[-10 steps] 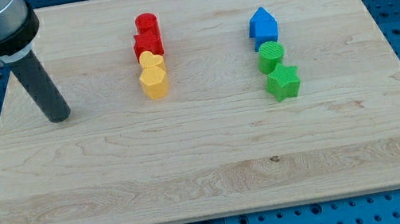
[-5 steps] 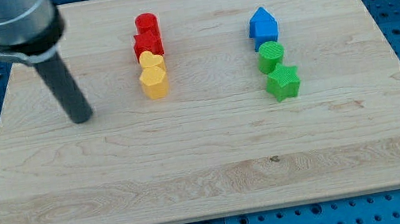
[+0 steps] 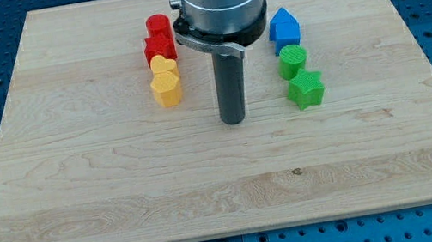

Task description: Push the yellow hexagon left a bit

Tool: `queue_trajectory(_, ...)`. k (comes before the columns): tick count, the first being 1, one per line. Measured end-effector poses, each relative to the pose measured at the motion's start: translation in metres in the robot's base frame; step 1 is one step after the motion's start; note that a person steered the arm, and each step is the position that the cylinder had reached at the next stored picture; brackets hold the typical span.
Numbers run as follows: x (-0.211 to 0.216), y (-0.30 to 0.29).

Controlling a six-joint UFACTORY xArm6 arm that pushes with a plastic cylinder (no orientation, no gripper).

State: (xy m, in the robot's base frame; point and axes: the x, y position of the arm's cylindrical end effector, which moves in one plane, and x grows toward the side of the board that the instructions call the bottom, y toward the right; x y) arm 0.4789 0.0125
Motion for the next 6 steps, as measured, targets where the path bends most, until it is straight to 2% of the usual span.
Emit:
queue_trajectory(2, -0.043, -0.026)
queue_trajectory(3, -0.055, -0.060)
queue_trajectory(5, -0.061, -0.107)
queue_trajectory(6, -0.035, -0.089)
